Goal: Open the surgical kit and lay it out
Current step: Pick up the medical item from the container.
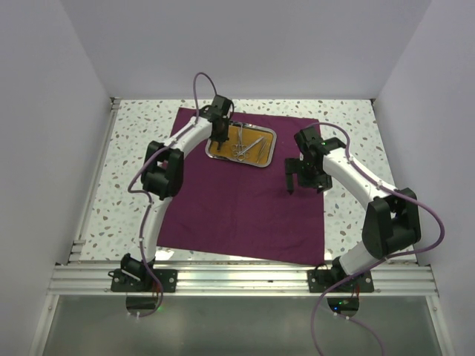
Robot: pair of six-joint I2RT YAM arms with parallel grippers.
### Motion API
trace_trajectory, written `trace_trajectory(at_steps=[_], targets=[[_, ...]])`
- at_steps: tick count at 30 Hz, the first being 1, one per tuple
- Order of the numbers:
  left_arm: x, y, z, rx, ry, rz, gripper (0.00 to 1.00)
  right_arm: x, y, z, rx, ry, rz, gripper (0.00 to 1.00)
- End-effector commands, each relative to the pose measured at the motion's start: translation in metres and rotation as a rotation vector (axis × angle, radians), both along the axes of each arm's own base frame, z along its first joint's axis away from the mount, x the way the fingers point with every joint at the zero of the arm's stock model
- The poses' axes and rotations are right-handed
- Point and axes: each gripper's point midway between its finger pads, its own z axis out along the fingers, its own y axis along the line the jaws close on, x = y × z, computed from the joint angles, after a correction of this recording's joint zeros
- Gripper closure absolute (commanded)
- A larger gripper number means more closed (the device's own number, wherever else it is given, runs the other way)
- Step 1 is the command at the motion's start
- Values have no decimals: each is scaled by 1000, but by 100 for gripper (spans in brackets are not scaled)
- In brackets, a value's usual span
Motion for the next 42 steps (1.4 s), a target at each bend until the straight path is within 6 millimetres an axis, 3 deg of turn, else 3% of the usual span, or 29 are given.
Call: trace_trajectory(at_steps=[1,9,20,31,34,37,38,40,41,42], targets=[[-13,25,-26,58,104,20,95,8,5,5,28,-18,2,3],[9,22,33,20,-1,34,94,6,5,4,32,-22,3,3],[2,26,50,13,-17,35,94,4,6,6,46,-37,5,3],[-3,25,98,-28,-79,35,93,-3,7,4,70,-42,3,3],[-12,28,102,-30,-67,41,99,-4,8,3,81,-40,3,3],[-37,37,96,-22,-30,55,100,-5,10,2,88,-38,7,4],[-54,42,93,-24,-16,61,100,-5,11,1,93,-35,8,3],[-70,46,90,-38,-20,74,100,-4,13,0,102,-33,13,3],[-93,54,85,-32,7,81,100,-5,14,0,104,-30,18,4],[-104,56,83,-36,14,84,100,-4,15,0,108,-34,19,4]])
